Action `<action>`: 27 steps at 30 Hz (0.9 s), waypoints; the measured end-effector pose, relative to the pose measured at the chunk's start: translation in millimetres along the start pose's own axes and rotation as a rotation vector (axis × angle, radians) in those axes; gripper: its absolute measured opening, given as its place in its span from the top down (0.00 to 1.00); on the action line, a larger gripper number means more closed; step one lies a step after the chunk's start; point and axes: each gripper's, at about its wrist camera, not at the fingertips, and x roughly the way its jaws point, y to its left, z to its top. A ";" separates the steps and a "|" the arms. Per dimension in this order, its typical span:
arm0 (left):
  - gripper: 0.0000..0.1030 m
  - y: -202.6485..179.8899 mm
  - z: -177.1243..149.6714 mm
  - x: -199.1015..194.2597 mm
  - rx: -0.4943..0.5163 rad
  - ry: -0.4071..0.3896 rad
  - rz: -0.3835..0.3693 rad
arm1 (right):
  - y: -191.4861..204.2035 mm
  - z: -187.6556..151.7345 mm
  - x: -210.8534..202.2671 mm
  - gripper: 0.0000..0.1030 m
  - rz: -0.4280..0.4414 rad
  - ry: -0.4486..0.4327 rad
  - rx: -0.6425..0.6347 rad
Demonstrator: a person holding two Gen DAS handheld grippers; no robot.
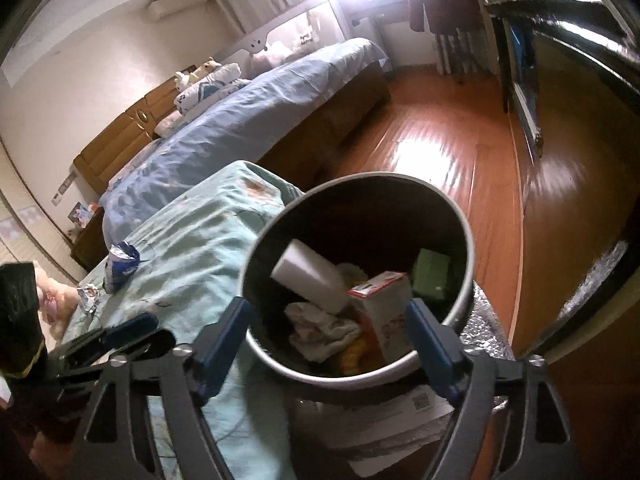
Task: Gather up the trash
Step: 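Move both open tools back over the table toward the blue snack bag and foil wrapper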
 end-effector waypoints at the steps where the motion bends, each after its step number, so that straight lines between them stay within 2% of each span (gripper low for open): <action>1: 0.47 5.9 -3.3 -5.4 -0.014 -0.007 0.008 | 5.3 -0.5 1.0 0.17 0.016 0.003 0.001; 4: 0.46 25.9 -11.8 -22.0 -0.059 -0.022 0.032 | 19.4 -3.1 3.6 0.16 0.043 0.014 0.000; 8: 0.43 42.0 -22.4 -41.5 -0.090 -0.049 0.074 | 44.5 -7.0 7.4 0.07 0.068 0.014 -0.023; 27: 0.40 139.6 -65.3 -117.1 -0.322 -0.117 0.234 | 169.6 -36.8 53.5 0.06 0.237 0.121 -0.172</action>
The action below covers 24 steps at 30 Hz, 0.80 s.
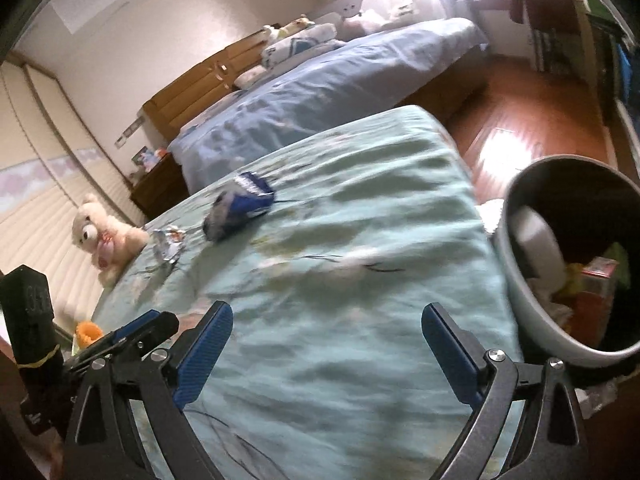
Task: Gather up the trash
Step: 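Move both open tools back over the table toward the blue snack bag and foil wrapper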
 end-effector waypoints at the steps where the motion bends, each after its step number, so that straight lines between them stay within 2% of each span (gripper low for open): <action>1: 0.40 4.8 -0.1 -0.9 -0.010 -0.001 0.007 | 4.9 0.4 4.4 0.06 0.003 0.005 -0.008; 9: 0.40 35.5 4.9 0.1 -0.048 0.001 0.051 | 37.9 4.6 36.2 0.06 0.037 0.033 -0.053; 24: 0.40 73.4 33.2 22.6 -0.083 -0.002 0.125 | 61.8 23.8 75.6 0.06 0.064 0.049 -0.072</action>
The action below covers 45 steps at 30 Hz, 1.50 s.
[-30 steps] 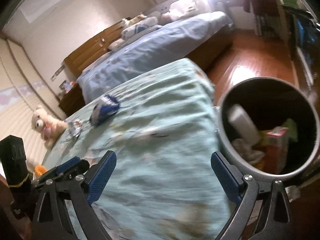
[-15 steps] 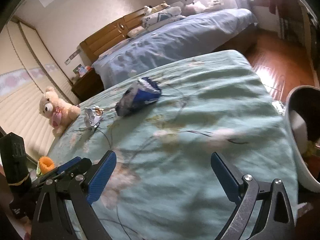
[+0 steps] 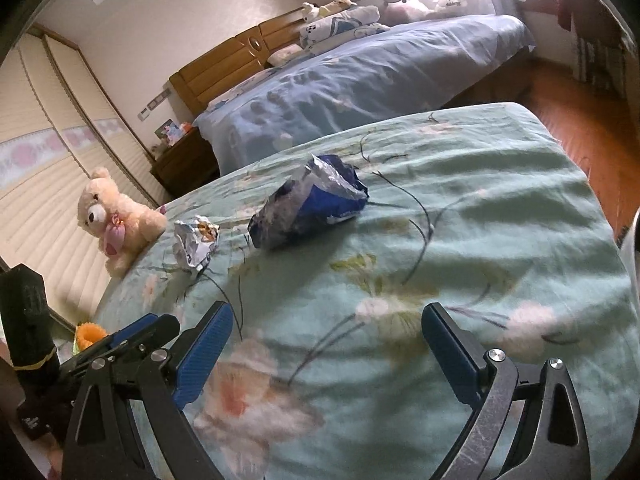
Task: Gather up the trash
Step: 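Move both open tools back over the table toward the blue snack bag and foil wrapper, then grasp the foil wrapper with the left tool while the right tool grasps the blue snack bag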
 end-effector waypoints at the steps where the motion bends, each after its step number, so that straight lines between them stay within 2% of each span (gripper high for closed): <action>1: 0.40 2.0 2.7 2.9 0.000 0.002 0.002 | 0.8 1.6 1.7 0.06 0.001 -0.003 -0.001; 17: 0.37 22.6 57.7 54.6 0.003 -0.020 0.046 | 8.2 40.3 52.8 0.07 0.033 0.012 0.033; 19: 0.37 22.6 60.2 63.5 0.017 -0.021 0.071 | 8.7 43.2 59.3 0.09 0.018 0.015 0.036; 22: 0.42 26.4 61.9 75.7 0.013 -0.005 0.064 | 9.9 44.6 64.9 0.26 -0.011 0.013 0.027; 24: 0.59 28.4 62.3 81.9 0.004 0.015 0.043 | 9.4 44.7 66.8 0.47 -0.007 0.015 0.026; 26: 0.65 27.7 62.8 83.1 0.009 0.012 0.032 | 7.4 44.5 71.7 0.96 0.001 0.046 0.030; 27: 0.67 26.0 62.9 82.8 0.018 0.010 0.036 | 6.1 43.2 73.2 1.00 -0.005 0.055 0.033; 33: 0.70 21.1 57.7 74.6 0.035 -0.004 0.019 | 8.2 38.7 60.2 0.99 0.010 0.034 0.012; 34: 0.70 21.7 56.2 73.3 0.029 -0.005 0.011 | 7.5 37.9 57.6 0.93 0.032 0.037 0.022; 36: 0.70 23.1 52.1 67.6 0.021 -0.006 0.004 | 5.7 37.5 53.4 0.89 0.046 0.036 0.041; 37: 0.70 23.7 50.0 65.5 0.019 -0.006 0.000 | 4.1 37.3 51.5 0.73 0.044 0.034 0.055; 38: 0.70 23.6 48.8 63.9 0.017 -0.006 -0.003 | 2.2 37.0 49.9 0.46 0.053 0.031 0.074; 39: 0.70 23.6 46.9 61.4 0.015 -0.006 -0.007 | 1.2 37.0 48.9 0.36 0.063 0.027 0.091; 40: 0.70 23.7 45.2 59.6 0.013 -0.007 -0.012 | 1.1 37.2 47.9 0.30 0.072 0.020 0.101; 45: 0.70 25.4 39.9 56.5 0.008 -0.001 -0.018 | 5.6 46.5 58.3 0.30 0.068 0.012 0.142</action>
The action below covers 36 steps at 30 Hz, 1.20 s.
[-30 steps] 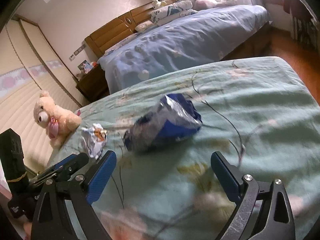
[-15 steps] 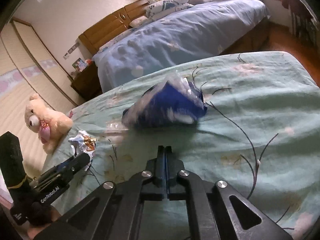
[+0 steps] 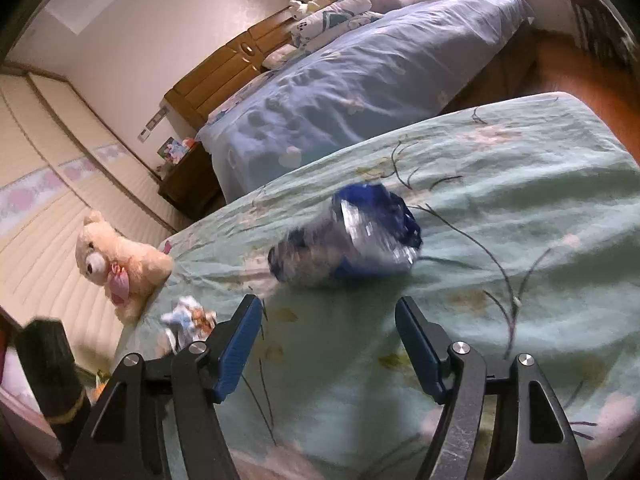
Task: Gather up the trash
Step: 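Carry the foil wrapper with the left tool while the right tool carries the blue bag over the bin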
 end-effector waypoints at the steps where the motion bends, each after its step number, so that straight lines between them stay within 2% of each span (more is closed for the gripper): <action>1: 0.70 -0.8 -2.1 -1.9 -0.001 0.000 0.001 | -0.5 4.1 3.6 0.30 -0.007 -0.006 0.015; 4: 0.70 -0.4 -3.1 -5.1 -0.004 -0.002 -0.005 | -7.0 13.6 14.0 0.30 -0.014 -0.019 0.070; 6: 0.70 -0.7 -3.6 -6.2 -0.004 -0.003 -0.011 | -9.3 18.2 20.5 0.43 -0.039 -0.033 0.072; 8: 0.70 -0.3 -4.0 -6.0 -0.006 -0.001 -0.017 | -10.8 20.2 25.8 0.79 -0.047 -0.024 0.069; 9: 0.70 -0.6 -4.4 -5.6 -0.006 0.001 -0.021 | -12.7 20.8 29.7 0.91 -0.049 -0.007 0.074; 10: 0.70 -1.1 -4.8 -5.0 -0.005 0.004 -0.024 | -14.7 20.2 32.8 1.00 -0.061 0.005 0.075; 12: 0.70 -1.7 -5.6 -4.3 -0.002 0.005 -0.026 | -16.7 19.1 32.0 0.99 -0.050 0.005 0.074; 14: 0.70 -1.8 -6.1 -4.7 -0.003 0.004 -0.029 | -18.3 17.4 29.3 0.94 -0.033 0.018 0.088; 18: 0.70 -1.2 -6.7 -4.9 -0.012 0.003 -0.037 | -16.3 11.0 14.2 0.91 -0.041 0.012 0.057; 19: 0.70 -1.7 -6.8 -4.6 -0.012 0.003 -0.040 | -16.2 9.5 10.4 0.86 -0.039 0.016 0.059; 21: 0.70 -2.3 -7.6 -5.2 -0.012 0.002 -0.044 | -15.8 5.3 -7.2 0.68 -0.027 -0.017 0.048; 22: 0.70 -1.9 -8.0 -5.1 -0.013 0.001 -0.046 | -13.8 4.0 -17.6 0.52 -0.037 -0.050 0.019; 23: 0.70 -1.5 -8.4 -4.7 -0.015 0.002 -0.048 | -11.6 5.1 -22.2 0.44 -0.041 -0.064 -0.008; 25: 0.70 -0.7 -9.0 -4.1 -0.019 0.003 -0.049 | -4.4 14.9 -30.0 0.38 -0.050 -0.082 -0.147; 26: 0.70 -0.8 -9.2 -4.0 -0.019 0.004 -0.050 | -1.6 19.1 -29.4 0.29 -0.063 -0.078 -0.200; 28: 0.70 -0.7 -9.6 -4.0 -0.021 0.004 -0.050 | 2.0 37.6 -17.1 0.12 -0.069 -0.008 -0.381; 32: 0.70 -1.0 -9.1 -2.1 -0.021 0.010 -0.047 | -7.0 63.2 11.4 0.11 -0.066 0.119 -0.564; 36: 0.70 -2.0 -8.5 -0.2 -0.022 0.014 -0.046 | -7.1 73.8 33.1 0.11 0.005 0.225 -0.643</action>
